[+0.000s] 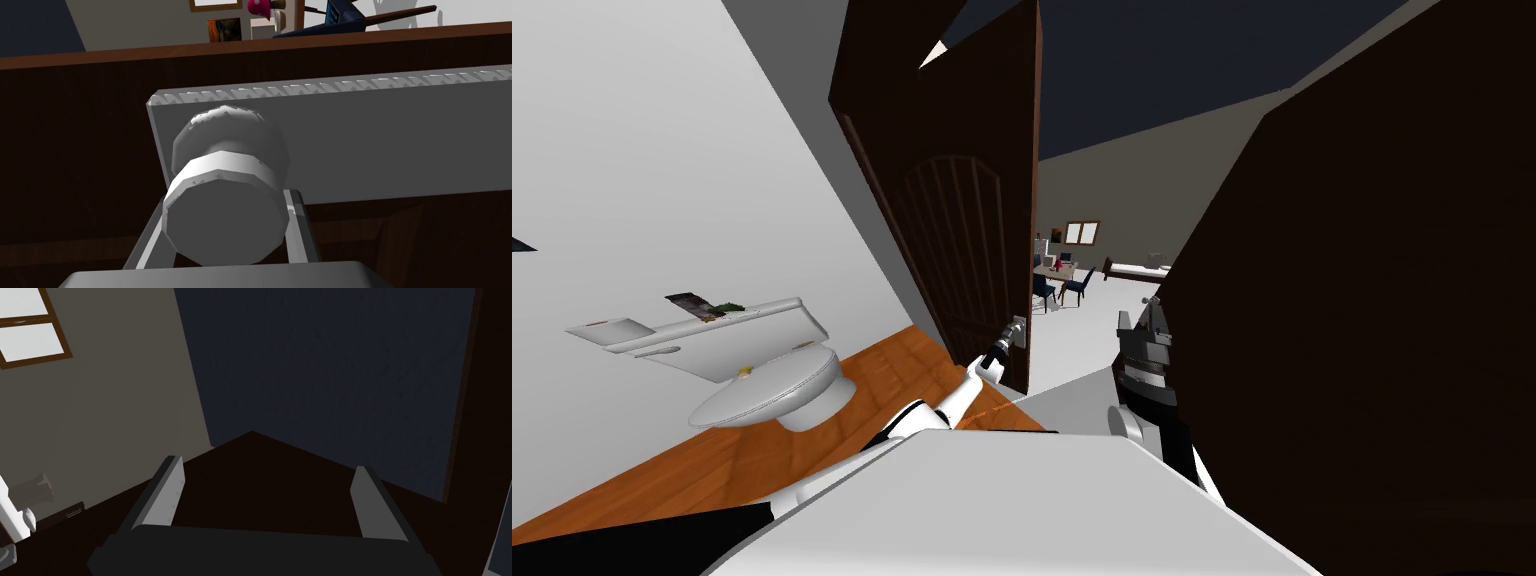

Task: Push the door open

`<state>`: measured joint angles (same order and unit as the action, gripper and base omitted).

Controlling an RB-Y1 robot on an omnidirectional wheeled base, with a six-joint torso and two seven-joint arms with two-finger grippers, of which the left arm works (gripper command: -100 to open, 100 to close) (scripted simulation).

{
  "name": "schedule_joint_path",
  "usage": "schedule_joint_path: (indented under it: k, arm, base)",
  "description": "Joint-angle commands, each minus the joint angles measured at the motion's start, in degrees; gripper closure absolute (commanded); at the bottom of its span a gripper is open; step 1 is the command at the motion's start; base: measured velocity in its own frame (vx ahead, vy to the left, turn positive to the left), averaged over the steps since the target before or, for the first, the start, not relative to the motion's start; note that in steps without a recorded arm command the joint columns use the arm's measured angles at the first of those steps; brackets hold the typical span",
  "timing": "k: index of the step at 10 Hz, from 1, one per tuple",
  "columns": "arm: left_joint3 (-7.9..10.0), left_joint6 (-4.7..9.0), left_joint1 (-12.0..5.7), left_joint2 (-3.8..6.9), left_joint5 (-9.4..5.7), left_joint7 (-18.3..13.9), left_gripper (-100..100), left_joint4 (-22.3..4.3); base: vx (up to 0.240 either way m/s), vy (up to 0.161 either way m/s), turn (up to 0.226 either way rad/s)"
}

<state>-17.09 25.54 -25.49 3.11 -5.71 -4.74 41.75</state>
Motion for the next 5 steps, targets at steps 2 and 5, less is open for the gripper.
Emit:
schedule_joint_path:
  k: [2,5]
  arm:
    - [2.41,0.72,-0.28,1.11,-0.49,0.71,100,-0.72]
    - [2.60,0.06,-0.16,1.24,-0.63,0.69,-100,-0.17]
  base:
    - [0.156,-0.155,0.097]
    - [-0.033,-0.096,0.057]
